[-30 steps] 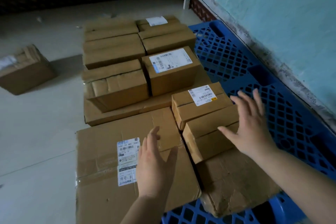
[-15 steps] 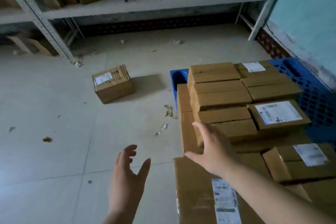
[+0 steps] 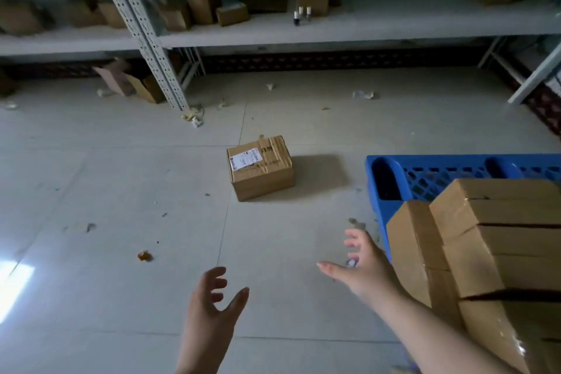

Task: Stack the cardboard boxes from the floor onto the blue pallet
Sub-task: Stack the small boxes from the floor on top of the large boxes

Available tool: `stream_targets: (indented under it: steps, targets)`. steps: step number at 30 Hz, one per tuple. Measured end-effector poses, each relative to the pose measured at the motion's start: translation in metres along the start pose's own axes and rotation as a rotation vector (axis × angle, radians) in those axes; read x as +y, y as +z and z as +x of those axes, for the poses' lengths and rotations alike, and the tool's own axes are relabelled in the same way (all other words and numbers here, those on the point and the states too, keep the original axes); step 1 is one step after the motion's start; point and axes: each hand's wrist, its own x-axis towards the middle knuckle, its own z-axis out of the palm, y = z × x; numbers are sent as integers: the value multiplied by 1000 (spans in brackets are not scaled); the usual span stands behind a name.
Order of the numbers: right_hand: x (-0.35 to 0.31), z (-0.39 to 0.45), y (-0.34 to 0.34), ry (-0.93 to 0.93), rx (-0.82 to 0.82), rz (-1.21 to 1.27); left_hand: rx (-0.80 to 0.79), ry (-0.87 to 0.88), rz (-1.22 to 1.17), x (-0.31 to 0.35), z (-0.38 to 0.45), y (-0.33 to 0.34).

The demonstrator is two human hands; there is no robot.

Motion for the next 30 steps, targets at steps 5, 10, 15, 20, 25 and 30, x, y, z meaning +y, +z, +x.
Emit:
stream_targets:
  steps: [5, 10, 15, 20, 25, 30]
  targets:
    - [-6, 67, 23, 109, 3, 34, -14, -77, 5, -5, 75, -5]
    - [-19, 153, 53, 184, -45, -18, -7, -142, 20, -7, 176, 4]
    - [-1, 252, 105, 193, -18, -62, -10, -129, 13, -38, 290, 34]
    - [35, 354, 170, 177, 44, -6, -39, -86, 7, -88, 395, 84]
    - [63, 452, 202, 102, 146, 37, -28, -99, 49, -146, 474, 127]
    - [85, 509, 215, 135, 133, 89, -132, -146, 17, -164, 507, 138]
